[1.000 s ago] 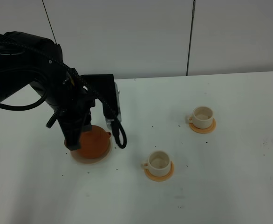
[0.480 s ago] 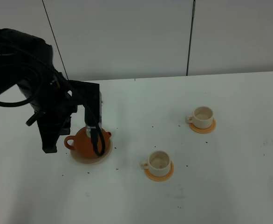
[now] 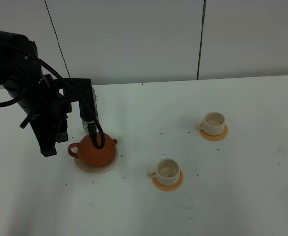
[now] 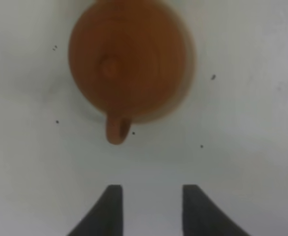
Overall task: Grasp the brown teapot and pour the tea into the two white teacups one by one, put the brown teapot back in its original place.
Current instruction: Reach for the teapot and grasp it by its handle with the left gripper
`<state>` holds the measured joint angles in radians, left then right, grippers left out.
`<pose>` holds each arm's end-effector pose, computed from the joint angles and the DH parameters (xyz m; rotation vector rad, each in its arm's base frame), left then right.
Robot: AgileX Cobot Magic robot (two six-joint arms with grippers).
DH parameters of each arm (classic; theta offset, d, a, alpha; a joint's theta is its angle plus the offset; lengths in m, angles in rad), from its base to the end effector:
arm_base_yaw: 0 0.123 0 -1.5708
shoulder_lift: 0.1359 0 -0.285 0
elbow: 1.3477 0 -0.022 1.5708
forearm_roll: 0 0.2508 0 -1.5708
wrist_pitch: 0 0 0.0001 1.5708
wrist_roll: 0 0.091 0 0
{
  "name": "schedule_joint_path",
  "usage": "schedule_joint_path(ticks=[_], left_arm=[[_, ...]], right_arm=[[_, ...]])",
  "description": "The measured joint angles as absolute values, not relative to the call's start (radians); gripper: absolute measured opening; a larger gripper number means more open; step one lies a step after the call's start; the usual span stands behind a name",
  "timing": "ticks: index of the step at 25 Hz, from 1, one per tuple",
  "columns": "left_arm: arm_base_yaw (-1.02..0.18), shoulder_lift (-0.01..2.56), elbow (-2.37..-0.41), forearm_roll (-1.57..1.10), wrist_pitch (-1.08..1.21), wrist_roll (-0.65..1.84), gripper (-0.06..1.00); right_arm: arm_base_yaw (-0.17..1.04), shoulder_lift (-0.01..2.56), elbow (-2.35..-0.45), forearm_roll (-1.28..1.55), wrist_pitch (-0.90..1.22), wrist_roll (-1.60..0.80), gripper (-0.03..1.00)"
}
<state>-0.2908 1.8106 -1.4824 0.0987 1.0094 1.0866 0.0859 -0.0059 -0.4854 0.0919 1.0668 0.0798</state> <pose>0.3682 -0.1023 0.2636 1.8647 2.1772 0.3011 -0.0051 0.0069 0.2730 -0.0104 2.0623 0.2128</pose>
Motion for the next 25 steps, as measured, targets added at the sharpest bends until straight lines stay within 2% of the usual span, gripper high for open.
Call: schedule_joint_path(ticks=[6,25], left_arm=[[-0.291,1.860,-1.482,0.098,0.971,1.115,0.47],[-0.260,1.982,-1.483,0.179,0.880,1.175,0.47]], right_arm=[[0.086,-0.006,-0.485,0.092,1.067,0.080,0.24],[0.086,-0.006,-0.485,0.092,1.067,0.080,0.24]])
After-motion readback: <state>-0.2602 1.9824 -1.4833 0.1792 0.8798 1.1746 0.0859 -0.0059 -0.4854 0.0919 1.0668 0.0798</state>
